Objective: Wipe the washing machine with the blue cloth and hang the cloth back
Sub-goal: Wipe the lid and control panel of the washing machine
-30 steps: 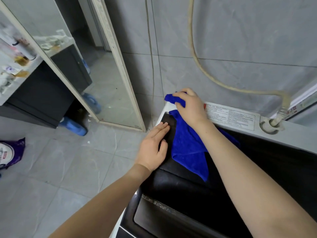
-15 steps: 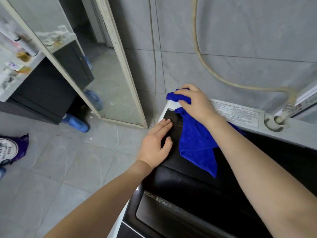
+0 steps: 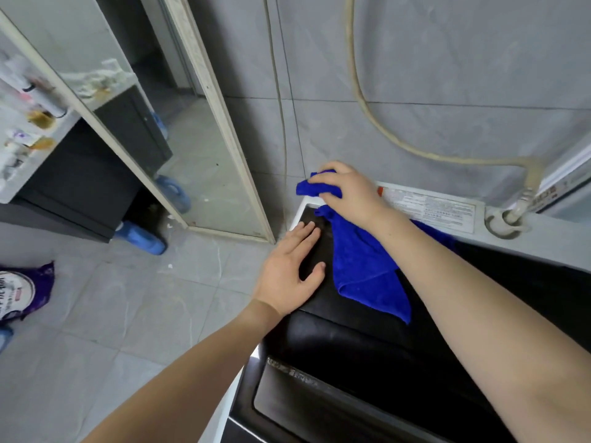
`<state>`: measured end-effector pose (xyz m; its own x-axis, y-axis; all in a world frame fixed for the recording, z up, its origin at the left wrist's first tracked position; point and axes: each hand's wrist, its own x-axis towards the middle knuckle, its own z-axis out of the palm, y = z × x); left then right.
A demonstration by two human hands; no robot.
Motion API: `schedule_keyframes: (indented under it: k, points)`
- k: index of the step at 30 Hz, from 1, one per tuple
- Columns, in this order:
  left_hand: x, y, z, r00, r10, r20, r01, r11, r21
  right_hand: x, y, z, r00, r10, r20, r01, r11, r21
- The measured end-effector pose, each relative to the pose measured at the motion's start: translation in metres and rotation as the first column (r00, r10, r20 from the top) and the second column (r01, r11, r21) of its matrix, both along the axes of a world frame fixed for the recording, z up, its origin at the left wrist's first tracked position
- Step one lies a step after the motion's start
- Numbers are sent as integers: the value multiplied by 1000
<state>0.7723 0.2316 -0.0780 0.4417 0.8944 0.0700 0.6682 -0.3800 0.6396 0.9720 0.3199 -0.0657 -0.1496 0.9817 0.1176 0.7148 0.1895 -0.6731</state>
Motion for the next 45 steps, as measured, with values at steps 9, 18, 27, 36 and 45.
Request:
schedule_keyframes:
  k: [9, 18, 27, 36, 45]
  points:
    - [2, 2, -2, 1000, 11, 8, -11, 1000, 24, 106, -59, 0, 933, -361, -4, 361, 933, 4]
    - [-1, 0, 4, 1000, -12, 8, 11, 1000, 12, 36, -45, 6, 988, -152, -28, 152, 988, -6]
    - [2, 3, 2, 999, 18, -46, -17, 1000, 25, 108, -93, -4, 852, -523, 29, 521, 852, 53]
    - [-1, 2, 5, 997, -14, -75, 15, 1000, 17, 93, -187, 3, 915, -399, -52, 399, 917, -9]
    - [25, -12, 1, 976, 39, -213, -19, 995, 97, 188, -225, -5, 602, -798, -8, 798, 601, 44]
